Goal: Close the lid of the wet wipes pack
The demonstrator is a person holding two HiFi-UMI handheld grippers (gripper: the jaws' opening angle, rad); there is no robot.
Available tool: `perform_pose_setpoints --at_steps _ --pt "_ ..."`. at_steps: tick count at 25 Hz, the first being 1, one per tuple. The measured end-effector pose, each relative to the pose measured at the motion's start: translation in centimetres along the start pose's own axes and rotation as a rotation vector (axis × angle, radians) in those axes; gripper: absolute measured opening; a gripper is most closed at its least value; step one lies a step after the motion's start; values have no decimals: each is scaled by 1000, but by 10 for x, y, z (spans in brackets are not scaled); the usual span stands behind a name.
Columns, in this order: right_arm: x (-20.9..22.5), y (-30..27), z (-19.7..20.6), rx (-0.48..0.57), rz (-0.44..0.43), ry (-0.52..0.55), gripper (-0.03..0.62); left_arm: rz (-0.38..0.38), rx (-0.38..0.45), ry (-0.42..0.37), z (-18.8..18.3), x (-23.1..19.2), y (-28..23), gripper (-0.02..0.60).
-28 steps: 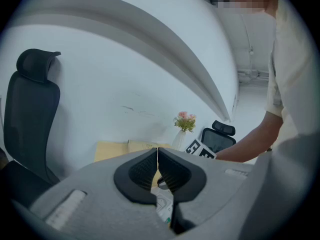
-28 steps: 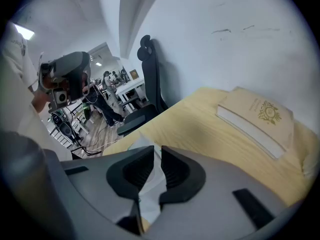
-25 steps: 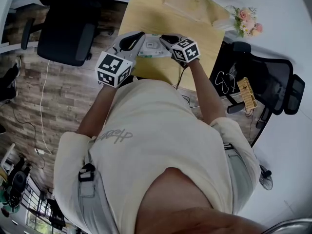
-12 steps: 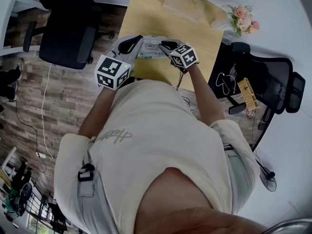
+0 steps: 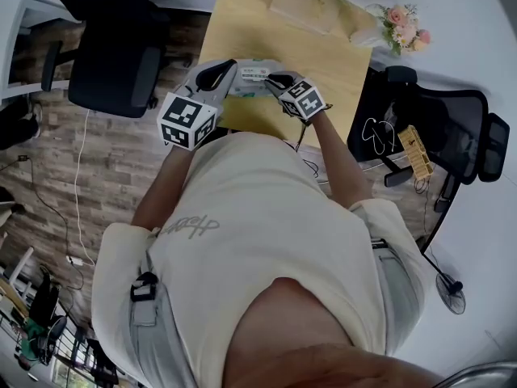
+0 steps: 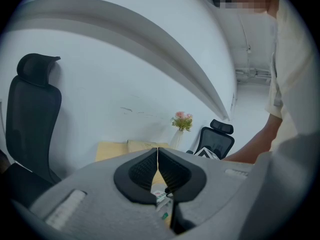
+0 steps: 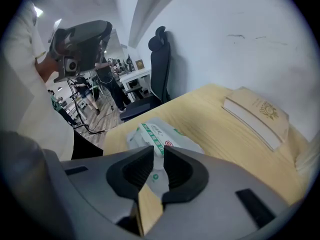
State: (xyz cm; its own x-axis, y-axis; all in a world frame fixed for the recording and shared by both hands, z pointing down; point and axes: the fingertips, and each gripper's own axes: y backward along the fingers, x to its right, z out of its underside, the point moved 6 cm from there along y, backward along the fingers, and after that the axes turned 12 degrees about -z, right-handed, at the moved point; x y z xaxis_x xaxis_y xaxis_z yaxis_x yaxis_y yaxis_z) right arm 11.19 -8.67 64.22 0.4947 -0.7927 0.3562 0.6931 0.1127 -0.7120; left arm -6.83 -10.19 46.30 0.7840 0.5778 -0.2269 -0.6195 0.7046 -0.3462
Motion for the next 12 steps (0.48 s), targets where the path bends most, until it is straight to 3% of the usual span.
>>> perform_pose_setpoints --at_steps 12 --pt "3 -12 17 20 29 -135 46 2 -5 0 0 -9 2 17"
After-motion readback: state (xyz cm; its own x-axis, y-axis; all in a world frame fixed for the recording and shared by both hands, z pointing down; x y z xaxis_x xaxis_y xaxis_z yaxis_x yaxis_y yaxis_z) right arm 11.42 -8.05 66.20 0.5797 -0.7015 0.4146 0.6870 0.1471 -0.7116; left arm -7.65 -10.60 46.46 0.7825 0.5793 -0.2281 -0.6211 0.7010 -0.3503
